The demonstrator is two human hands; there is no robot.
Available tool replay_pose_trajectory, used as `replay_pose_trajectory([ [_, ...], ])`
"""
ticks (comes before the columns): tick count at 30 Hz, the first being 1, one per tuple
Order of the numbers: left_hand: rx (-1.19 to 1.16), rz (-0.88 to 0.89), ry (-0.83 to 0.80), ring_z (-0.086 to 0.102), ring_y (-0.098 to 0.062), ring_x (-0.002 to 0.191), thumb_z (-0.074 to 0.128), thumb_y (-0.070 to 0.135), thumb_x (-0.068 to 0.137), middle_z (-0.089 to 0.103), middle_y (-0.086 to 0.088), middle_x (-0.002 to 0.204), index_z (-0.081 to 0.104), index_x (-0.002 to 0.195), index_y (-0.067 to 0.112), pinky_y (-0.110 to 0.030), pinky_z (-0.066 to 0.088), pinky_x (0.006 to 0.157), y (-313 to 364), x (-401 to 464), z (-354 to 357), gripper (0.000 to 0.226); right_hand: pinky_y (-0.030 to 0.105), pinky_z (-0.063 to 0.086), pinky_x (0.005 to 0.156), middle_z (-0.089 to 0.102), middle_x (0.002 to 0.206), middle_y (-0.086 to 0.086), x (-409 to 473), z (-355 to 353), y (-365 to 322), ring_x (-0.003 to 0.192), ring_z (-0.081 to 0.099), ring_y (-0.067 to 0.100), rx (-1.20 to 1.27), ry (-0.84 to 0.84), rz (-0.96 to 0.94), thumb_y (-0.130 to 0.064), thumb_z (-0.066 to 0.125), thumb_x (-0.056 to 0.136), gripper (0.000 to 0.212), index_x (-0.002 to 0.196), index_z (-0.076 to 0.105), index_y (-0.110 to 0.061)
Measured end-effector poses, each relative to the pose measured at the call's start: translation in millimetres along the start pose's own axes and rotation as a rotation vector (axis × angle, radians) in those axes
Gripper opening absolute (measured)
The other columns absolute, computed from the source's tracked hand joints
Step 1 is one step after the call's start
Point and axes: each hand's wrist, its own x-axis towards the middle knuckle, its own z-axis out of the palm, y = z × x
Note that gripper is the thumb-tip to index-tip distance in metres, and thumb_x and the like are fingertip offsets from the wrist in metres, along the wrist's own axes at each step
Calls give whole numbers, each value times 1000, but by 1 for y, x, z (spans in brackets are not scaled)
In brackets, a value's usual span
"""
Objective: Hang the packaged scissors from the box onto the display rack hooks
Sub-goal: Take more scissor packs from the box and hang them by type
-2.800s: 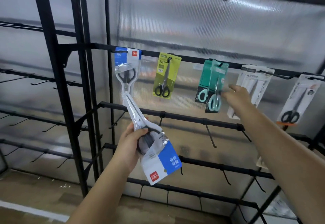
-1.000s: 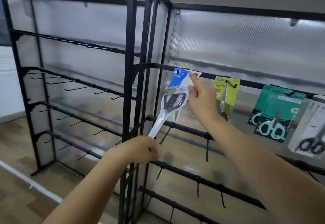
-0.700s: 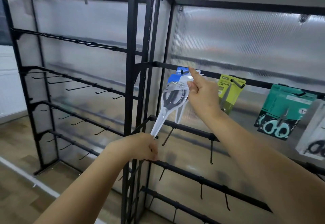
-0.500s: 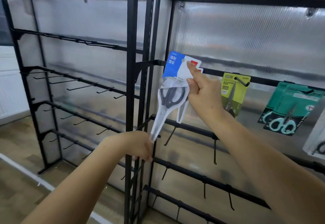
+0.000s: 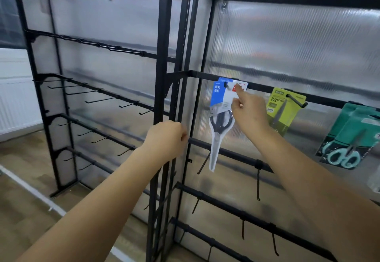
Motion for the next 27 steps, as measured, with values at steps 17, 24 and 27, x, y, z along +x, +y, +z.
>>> replay_pose_trajectory([
  [17,29,136,-123,54,-25,84,42,26,98,63,-9,101,62,105,12,-33,37,64,107,-2,42,25,31,43,74,60,115,9,-106,-41,29,105,57,29,-537,-545,16,-19,46,90,31,118,58,-16],
  [24,-12,173,-627,59,-26,99,43,29,98,64,-7,109,64,108,14,-31,47,77,161,-90,159,28,29,38,61,59,98,7,-268,-49,121,82,53,22,-372,-904,333,-17,43,92,17,95,59,-13],
  [27,4,218,-793,54,-25,112,39,28,99,59,-6,122,61,115,14,-33,43,89,180,-144,200,30,33,45,78,62,111,10,-355,-49,162,102,58,28,-299,-991,510,-22,47,91,22,104,64,-14],
])
